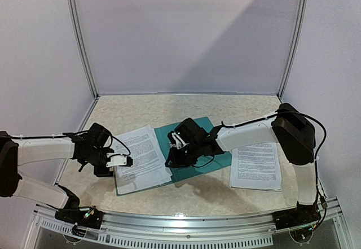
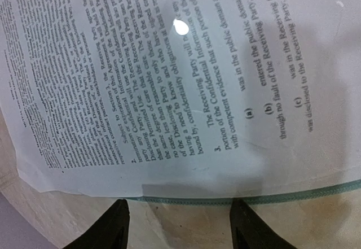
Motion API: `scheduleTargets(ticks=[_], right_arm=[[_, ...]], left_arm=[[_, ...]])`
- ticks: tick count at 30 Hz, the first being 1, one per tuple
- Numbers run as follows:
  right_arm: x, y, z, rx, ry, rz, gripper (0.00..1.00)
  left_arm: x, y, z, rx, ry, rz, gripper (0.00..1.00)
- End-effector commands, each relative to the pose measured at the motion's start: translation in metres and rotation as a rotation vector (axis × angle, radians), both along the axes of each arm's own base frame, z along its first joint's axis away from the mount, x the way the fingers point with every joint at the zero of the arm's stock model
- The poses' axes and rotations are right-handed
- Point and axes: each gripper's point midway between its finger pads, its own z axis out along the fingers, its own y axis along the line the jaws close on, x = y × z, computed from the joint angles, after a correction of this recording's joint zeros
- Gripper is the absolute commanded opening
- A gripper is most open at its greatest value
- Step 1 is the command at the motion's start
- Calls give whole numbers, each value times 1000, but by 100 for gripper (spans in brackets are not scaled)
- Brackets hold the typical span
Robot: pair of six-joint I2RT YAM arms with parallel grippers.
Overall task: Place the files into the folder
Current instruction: Adjust the folder with some files at the center of the board.
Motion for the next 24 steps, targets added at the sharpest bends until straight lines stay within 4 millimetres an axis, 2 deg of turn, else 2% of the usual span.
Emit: scheduleTargets(ticks=[1, 12, 15, 19, 24], right_arm=[[-11, -2, -19, -19, 39, 16, 19], [-13, -10, -26, -51, 55, 1, 19], [-17, -9, -28, -45, 71, 16, 13], [-21, -8, -31, -33, 85, 21, 11], [-19, -13, -33, -58, 83, 4, 14]], left_arm=[[-29, 20, -32, 114, 116, -7, 62], [-30, 20, -35, 124, 122, -15, 62], [-30, 20, -36, 126, 122, -16, 62], [-29, 20, -38, 126, 118, -18, 62], [-29, 20, -38, 129, 121, -19, 62]])
